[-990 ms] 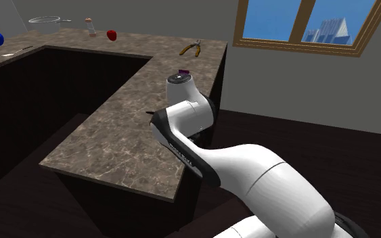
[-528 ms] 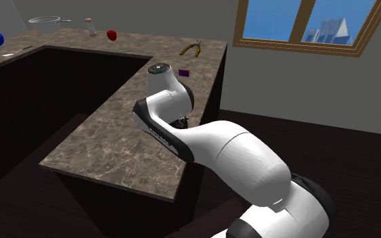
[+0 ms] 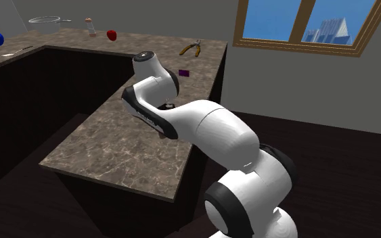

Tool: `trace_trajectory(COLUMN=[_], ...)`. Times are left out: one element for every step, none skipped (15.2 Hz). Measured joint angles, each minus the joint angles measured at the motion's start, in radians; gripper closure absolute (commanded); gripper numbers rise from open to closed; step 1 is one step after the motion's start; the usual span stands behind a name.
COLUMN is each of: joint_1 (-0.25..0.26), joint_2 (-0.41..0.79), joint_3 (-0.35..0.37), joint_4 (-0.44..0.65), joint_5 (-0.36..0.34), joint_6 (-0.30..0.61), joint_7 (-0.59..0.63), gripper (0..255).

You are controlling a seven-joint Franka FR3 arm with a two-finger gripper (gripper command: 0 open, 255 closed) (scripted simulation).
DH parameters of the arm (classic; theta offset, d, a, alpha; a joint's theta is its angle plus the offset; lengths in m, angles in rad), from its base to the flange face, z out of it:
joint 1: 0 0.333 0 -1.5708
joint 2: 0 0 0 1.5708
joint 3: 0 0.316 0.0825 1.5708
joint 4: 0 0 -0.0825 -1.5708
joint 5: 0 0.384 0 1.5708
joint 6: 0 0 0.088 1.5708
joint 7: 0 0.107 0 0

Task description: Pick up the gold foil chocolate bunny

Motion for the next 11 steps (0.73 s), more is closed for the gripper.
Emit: trace_trajectory(joint_1=[-0.001, -0.001, -0.001, -0.002, -0.001, -0.001, -0.001, -0.001, -0.001, -0.001, -0.001], joint_2=[0.002, 0.005, 0.005, 0.006, 0.001, -0.001, -0.001, -0.001, 0.000, 0.000, -0.001], joint_3=[0.001, 0.002, 0.001, 0.002, 0.002, 0.002, 0.001, 0.001, 0.002, 0.002, 0.001], joint_4=[-0.009, -0.018, -0.030, -0.043, -0.061, -0.078, -0.087, -0.091, -0.093, -0.094, -0.094], joint_5=[-0.002, -0.004, -0.005, -0.006, -0.005, -0.005, -0.006, -0.006, -0.006, -0.006, -0.007], joint_6=[0.012, 0.024, 0.036, 0.051, 0.064, 0.079, 0.088, 0.092, 0.094, 0.096, 0.097], joint_7=[0.008, 0.014, 0.017, 0.020, 0.022, 0.025, 0.025, 0.026, 0.027, 0.027, 0.027], gripper=[0, 0, 0, 0, 0, 0, 0, 255, 255, 255, 255])
